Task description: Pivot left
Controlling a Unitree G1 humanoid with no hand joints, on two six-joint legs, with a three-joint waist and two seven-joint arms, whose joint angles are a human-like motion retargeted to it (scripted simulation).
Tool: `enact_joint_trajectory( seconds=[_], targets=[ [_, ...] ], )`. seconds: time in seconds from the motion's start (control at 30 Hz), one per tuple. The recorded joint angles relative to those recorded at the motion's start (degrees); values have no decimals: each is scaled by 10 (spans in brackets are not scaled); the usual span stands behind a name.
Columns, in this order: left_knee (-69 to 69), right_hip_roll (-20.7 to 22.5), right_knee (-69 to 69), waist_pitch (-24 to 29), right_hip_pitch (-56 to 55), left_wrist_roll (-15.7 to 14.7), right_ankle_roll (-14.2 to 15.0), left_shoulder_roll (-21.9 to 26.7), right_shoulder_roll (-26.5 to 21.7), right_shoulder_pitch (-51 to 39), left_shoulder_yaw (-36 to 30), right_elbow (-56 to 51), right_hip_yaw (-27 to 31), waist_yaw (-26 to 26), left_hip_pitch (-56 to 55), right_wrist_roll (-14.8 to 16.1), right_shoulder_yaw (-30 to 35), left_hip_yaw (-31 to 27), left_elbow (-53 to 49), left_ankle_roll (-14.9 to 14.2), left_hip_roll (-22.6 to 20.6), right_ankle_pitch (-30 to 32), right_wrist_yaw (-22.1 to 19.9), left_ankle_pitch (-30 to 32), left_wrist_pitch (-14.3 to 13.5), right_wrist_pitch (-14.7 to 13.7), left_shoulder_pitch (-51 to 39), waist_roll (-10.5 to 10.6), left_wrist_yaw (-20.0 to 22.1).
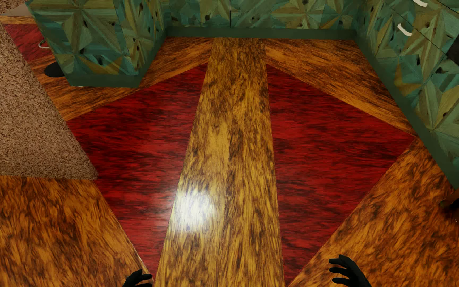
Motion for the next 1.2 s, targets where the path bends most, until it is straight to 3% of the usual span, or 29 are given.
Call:
enact_joint_trajectory(
  seconds=[0.03,0.07,0.13,0.2,0.23,0.27,0.3,0.37,0.4,0.43,0.47,0.5,0.57,0.67,0.73,0.8,0.9,0.97,1.03,1.1,1.2],
  targets=[
    [33,-3,17,-8,-14,1,22,-18,24,8,-10,10,-17,31,-26,0,24,-7,24,-2,8,-7,-12,-6,2,17,6,10,-5],
    [55,-9,37,-11,-28,3,25,2,45,7,-21,-4,-30,51,-46,-2,47,-15,41,-7,11,-26,-20,-10,9,41,19,9,-16],
    [71,-11,33,-9,-36,1,-7,-6,48,-7,-13,-4,-36,73,-67,-10,52,-26,39,-10,6,8,-24,-16,44,38,37,2,-21],
    [80,-18,14,7,-28,-22,-14,-5,27,-15,-38,-12,-49,87,-76,-20,47,-16,28,9,19,27,-18,-58,77,22,28,4,-28],
    [73,-20,7,14,-25,-33,-16,-5,29,-20,-34,-13,-55,84,-77,-28,42,-11,35,-17,28,31,-13,-46,87,18,22,8,-35],
    [54,-20,11,17,-30,-39,-16,-7,37,-13,-20,-15,-57,83,-81,-36,44,-11,51,-30,35,18,-10,14,92,15,4,8,-39],
    [39,-15,16,20,-36,-34,-11,-6,51,-9,-30,-11,-42,79,-83,-43,45,-14,46,-28,27,16,-7,44,93,18,-1,-1,-35],
    [28,-12,7,23,-38,-13,-16,-24,43,2,-28,-8,-29,93,-89,-50,53,-28,26,-28,14,32,0,48,80,30,4,-6,-14],
    [44,-13,2,33,-28,-8,-16,-17,31,-9,-38,-5,-42,100,-93,-48,41,-24,25,-4,24,33,5,25,73,41,-5,8,-12],
    [57,-18,4,37,-28,-5,-16,-2,29,-22,-41,-9,-51,96,-101,-44,41,-17,27,-5,35,31,6,2,66,53,-7,16,-17],
    [50,-24,12,38,-29,-1,-15,11,33,-22,-26,-24,-59,89,-103,-41,51,-11,33,-55,45,24,3,36,58,58,-5,20,-23],
    [41,-28,15,37,-27,5,-13,9,48,-16,-24,-22,-61,92,-101,-40,49,-17,40,-37,40,19,-1,56,52,51,-2,21,-21],
    [27,-35,25,45,-23,11,-8,-5,47,-11,-31,-34,-45,103,-96,-34,58,-32,32,-37,17,4,-5,65,47,45,-4,8,-14],
    [-10,-44,5,42,-5,-22,-8,-9,32,-8,-49,-16,-56,131,-79,-9,28,-31,28,-40,17,4,9,82,58,23,-19,0,-16],
    [-15,-47,-6,42,14,-37,-5,-24,31,-22,-32,-16,-65,125,-71,0,30,-36,26,-41,20,1,25,84,68,24,-9,11,-22],
    [-12,-41,6,45,14,-34,3,-20,50,-34,-43,-21,-34,112,-73,1,49,-46,30,-42,10,-10,31,83,75,26,-12,10,-24],
    [-11,-50,3,40,25,-31,8,-30,32,1,-31,-21,-44,138,-75,-4,33,-38,26,-41,16,-17,31,85,70,31,-3,22,-23],
    [-29,-55,-7,33,27,-26,11,-7,36,-2,-45,-25,-43,137,-75,-15,35,-35,29,-41,14,-16,33,97,83,49,-12,18,-23],
    [-24,-49,-2,35,29,-19,17,-16,35,-20,-26,-34,-22,123,-78,-20,47,-41,32,-40,9,-24,34,94,88,45,-11,18,-24],
    [-3,-46,17,44,33,-15,24,-17,39,-18,-49,-27,-18,124,-84,-8,36,-45,24,-40,12,-30,32,86,81,30,-5,25,-23],
    [-1,-42,48,48,24,-17,38,-24,49,-24,-32,-31,-1,125,-96,4,48,-71,28,-42,2,-16,35,96,48,48,17,18,-17]
  ],
)
